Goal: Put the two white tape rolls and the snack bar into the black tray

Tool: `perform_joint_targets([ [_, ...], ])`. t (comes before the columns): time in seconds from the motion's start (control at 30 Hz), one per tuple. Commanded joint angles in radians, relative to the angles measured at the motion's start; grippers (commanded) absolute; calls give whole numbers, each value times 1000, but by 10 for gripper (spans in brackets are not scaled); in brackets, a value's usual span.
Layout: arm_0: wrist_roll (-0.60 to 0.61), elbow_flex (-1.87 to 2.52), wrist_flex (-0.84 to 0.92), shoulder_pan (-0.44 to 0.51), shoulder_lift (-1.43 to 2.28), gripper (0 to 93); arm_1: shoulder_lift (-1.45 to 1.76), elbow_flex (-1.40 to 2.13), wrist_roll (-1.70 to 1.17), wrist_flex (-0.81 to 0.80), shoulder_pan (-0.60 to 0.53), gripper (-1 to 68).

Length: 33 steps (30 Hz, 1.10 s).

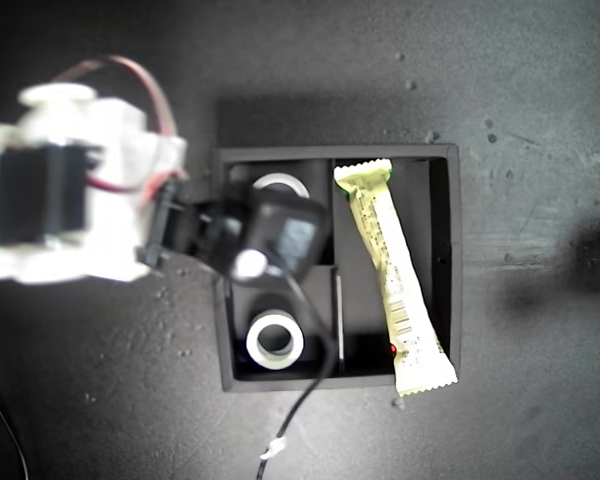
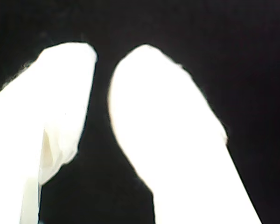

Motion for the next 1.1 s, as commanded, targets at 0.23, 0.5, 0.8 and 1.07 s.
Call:
perform_joint_targets([
  [0.23,2,1180,-344,-12,1147,0,8,123,-101,-25,143,-3],
  [0.5,29,1414,-230,-25,1505,0,8,123,-127,40,227,-2],
  [0.8,11,1594,-293,64,1505,0,8,123,-97,91,209,-1],
  [1.07,-160,1628,-212,141,1506,1,8,123,-183,98,212,1],
])
